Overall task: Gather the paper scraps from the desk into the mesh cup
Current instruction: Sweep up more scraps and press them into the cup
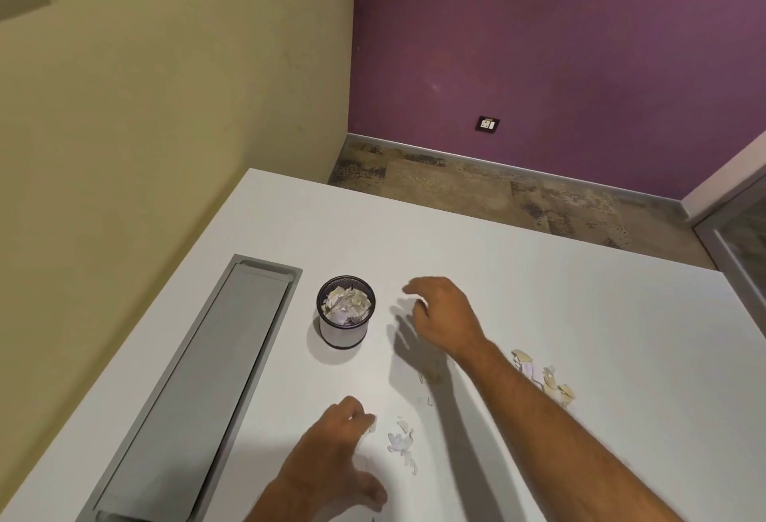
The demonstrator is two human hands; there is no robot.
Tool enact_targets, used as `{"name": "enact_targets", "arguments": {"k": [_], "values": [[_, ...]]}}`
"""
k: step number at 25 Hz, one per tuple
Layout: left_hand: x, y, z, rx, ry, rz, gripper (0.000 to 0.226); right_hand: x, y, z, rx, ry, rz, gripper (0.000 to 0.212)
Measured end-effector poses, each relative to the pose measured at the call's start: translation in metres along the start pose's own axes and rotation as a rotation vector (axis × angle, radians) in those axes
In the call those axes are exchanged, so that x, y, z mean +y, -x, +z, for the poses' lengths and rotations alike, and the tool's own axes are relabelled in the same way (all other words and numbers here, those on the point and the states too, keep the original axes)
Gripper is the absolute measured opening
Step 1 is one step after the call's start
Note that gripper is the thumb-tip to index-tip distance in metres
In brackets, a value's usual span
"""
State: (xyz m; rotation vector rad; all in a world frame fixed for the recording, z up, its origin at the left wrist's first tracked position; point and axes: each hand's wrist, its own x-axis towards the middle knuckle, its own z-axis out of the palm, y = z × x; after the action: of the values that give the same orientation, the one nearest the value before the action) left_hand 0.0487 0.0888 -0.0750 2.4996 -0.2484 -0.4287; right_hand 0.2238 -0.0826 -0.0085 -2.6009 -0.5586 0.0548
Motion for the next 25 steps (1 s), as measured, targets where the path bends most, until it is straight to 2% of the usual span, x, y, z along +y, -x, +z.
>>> {"name": "enact_targets", "arguments": {"k": [1, 4, 6, 9, 12, 14, 16, 19, 21, 23, 25], "values": [[0.004, 0.003, 0.002, -0.026, 0.001, 0.011, 0.09, 0.017, 0.011, 0.003, -0.066, 0.03, 0.061, 0.037], [0.014, 0.011, 0.009, -0.046, -0.025, 0.004, 0.079, 0.052, 0.047, 0.02, -0.342, 0.126, 0.159, 0.067], [0.019, 0.012, 0.013, -0.048, -0.063, 0.012, 0.076, 0.06, 0.073, 0.035, -0.402, 0.144, 0.143, 0.081], [0.019, 0.009, 0.021, 0.0, -0.023, 0.022, 0.078, 0.053, 0.107, 0.057, -0.384, 0.172, 0.045, 0.088], [0.022, 0.004, 0.03, 0.156, 0.115, 0.007, 0.059, 0.039, 0.133, 0.069, -0.362, 0.18, -0.096, 0.083], [0.024, -0.001, 0.036, 0.283, 0.196, -0.021, 0.044, 0.032, 0.145, 0.07, -0.338, 0.096, -0.153, 0.076], [0.027, -0.003, 0.038, 0.344, 0.267, -0.069, 0.041, 0.031, 0.158, 0.064, -0.253, -0.004, -0.152, 0.073], [0.026, 0.002, 0.039, 0.313, 0.346, -0.099, 0.063, 0.044, 0.189, 0.058, -0.07, -0.057, -0.072, 0.083], [0.025, 0.005, 0.039, 0.261, 0.336, -0.094, 0.075, 0.052, 0.217, 0.064, -0.051, 0.047, -0.075, 0.089], [0.025, 0.003, 0.04, 0.24, 0.282, -0.071, 0.068, 0.056, 0.241, 0.081, -0.148, 0.255, -0.15, 0.069], [0.026, -0.002, 0.043, 0.253, 0.285, -0.061, 0.054, 0.055, 0.25, 0.092, -0.236, 0.367, -0.116, 0.066]]}}
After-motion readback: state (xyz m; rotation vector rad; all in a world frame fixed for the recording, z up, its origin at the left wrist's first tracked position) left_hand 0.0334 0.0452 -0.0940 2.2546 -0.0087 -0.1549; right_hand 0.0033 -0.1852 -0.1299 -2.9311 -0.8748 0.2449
